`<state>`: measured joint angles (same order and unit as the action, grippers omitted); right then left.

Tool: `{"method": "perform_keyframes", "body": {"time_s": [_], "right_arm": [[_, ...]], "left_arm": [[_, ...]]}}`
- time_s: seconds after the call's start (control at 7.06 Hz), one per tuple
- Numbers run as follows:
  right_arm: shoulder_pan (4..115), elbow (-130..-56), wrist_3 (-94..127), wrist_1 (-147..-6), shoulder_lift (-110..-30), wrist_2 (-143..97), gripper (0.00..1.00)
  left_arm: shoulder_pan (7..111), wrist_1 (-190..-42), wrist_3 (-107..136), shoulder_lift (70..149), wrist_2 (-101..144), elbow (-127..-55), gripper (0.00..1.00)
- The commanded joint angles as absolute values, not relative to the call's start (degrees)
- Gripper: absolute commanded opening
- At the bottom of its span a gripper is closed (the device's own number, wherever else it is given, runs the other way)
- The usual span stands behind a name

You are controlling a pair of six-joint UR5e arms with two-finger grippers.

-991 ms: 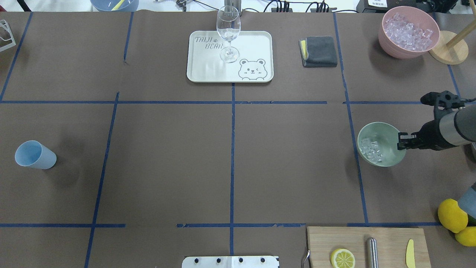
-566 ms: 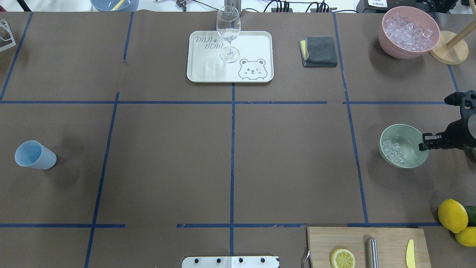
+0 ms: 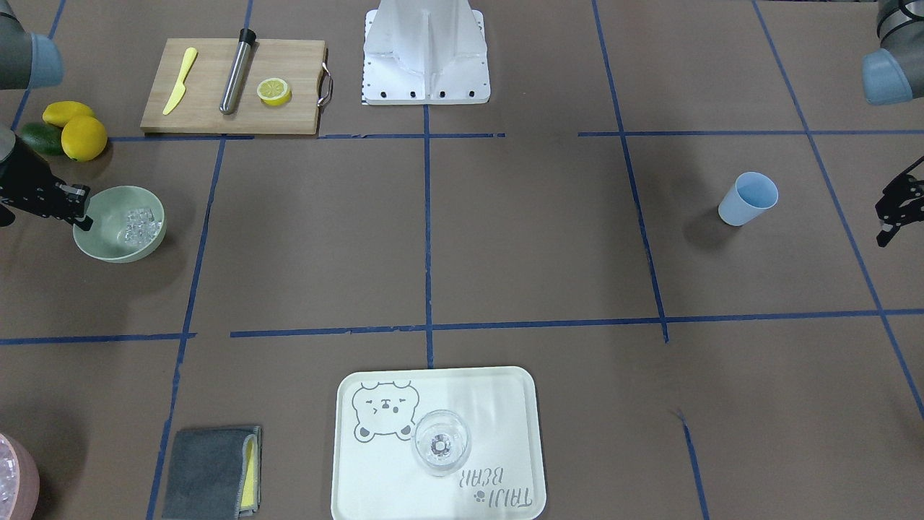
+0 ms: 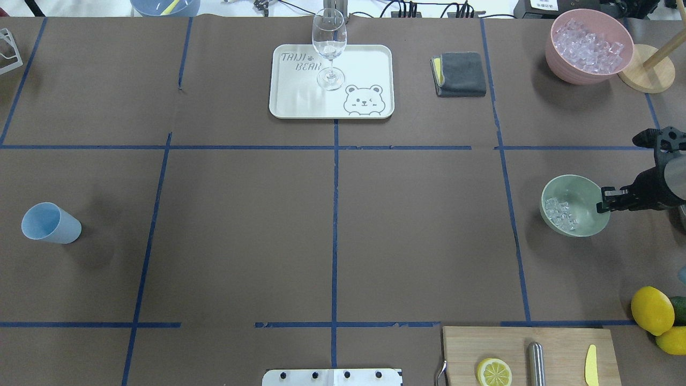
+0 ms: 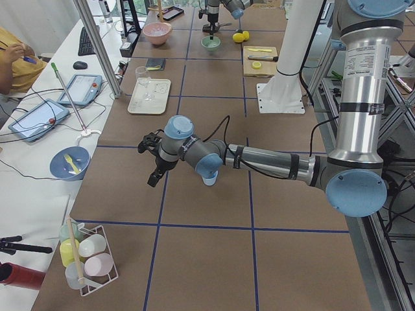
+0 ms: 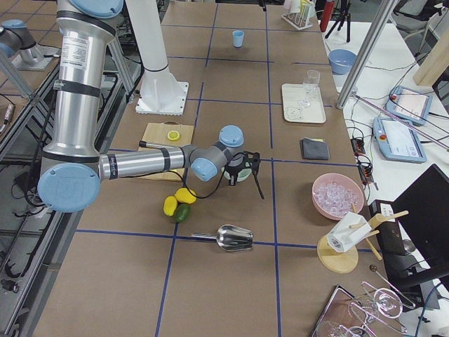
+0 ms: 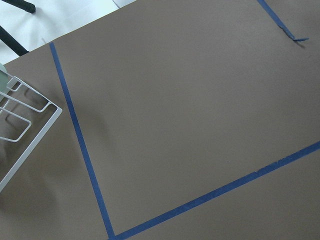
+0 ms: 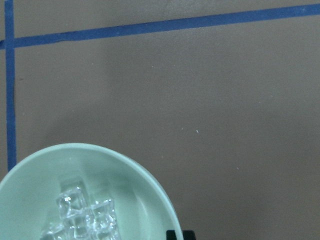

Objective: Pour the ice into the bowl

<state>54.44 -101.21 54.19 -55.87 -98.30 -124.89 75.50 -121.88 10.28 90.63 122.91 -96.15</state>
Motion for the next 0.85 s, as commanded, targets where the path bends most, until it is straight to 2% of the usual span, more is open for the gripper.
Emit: {"method": "perform_keyframes", "body": {"time_s": [0.0,0.14,0.42,0.71], "right_arm": [[54.40,-99.49,54.14,-55.90,-96.51,-125.59,0.00],[54.40,-99.23,54.23,-55.90,-96.42,-125.51,0.99],[54.67,-100.18,54.14,-55.72,-96.59,-127.68,1.00],[63.93,-100.81,52.92,-56.51,-96.68,-135.31,1.00]], "left_arm": [[75.50,-121.90,10.28,90.62,122.87,-96.24,1.00],[75.50,-121.90,10.28,90.62,122.87,-96.50,1.00],[75.41,-121.90,10.28,90.62,122.78,-96.42,1.00],[75.58,-120.69,8.98,90.79,122.96,-95.80,1.00]]}}
